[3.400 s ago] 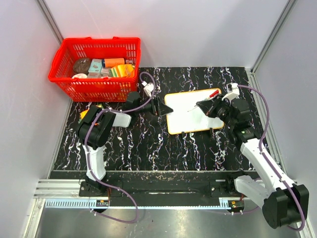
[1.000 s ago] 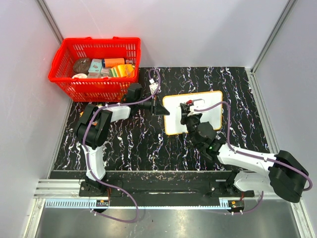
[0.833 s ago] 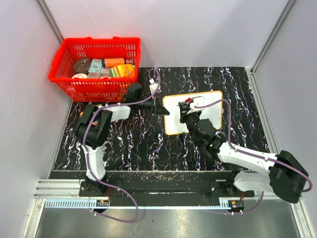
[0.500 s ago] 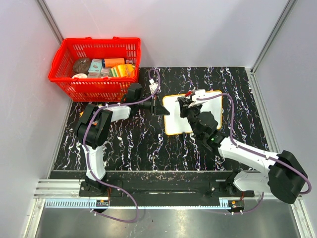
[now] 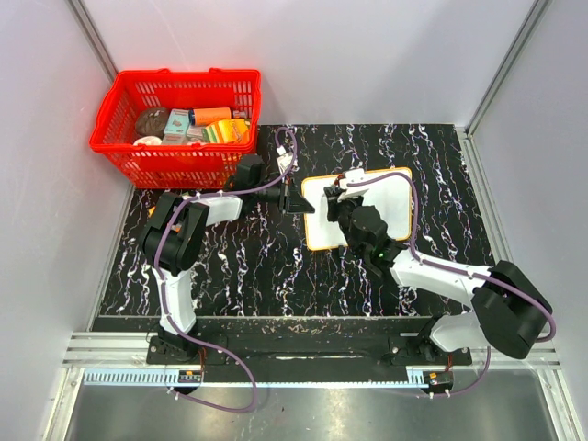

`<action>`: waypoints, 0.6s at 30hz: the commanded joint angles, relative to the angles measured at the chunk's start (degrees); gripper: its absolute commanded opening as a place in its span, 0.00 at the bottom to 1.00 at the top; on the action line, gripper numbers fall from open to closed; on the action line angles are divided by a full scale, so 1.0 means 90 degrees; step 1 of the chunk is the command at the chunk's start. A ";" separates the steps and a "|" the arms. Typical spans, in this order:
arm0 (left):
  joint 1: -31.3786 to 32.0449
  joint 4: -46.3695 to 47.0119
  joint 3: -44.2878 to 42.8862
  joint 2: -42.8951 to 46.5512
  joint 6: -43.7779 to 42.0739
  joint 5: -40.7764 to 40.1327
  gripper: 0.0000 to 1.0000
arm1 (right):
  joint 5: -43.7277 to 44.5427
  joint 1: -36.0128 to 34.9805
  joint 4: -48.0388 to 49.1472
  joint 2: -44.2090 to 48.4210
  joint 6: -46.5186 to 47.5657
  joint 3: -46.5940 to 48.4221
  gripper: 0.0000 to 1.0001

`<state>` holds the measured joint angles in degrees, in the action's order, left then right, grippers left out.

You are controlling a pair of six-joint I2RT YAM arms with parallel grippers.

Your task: Write a sentence on the whiteboard

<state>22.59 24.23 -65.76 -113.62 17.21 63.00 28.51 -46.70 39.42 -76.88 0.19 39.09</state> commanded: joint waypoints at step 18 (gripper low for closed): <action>0.0049 -0.0231 0.0119 -0.0227 -0.0672 -0.0086 0.00 | 0.0719 0.0013 0.0884 -0.0373 0.0302 0.0412 0.00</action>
<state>22.59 24.16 -65.76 -113.65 17.15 63.00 32.10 -46.70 43.90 -79.29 1.87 39.77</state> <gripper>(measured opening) 0.079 0.058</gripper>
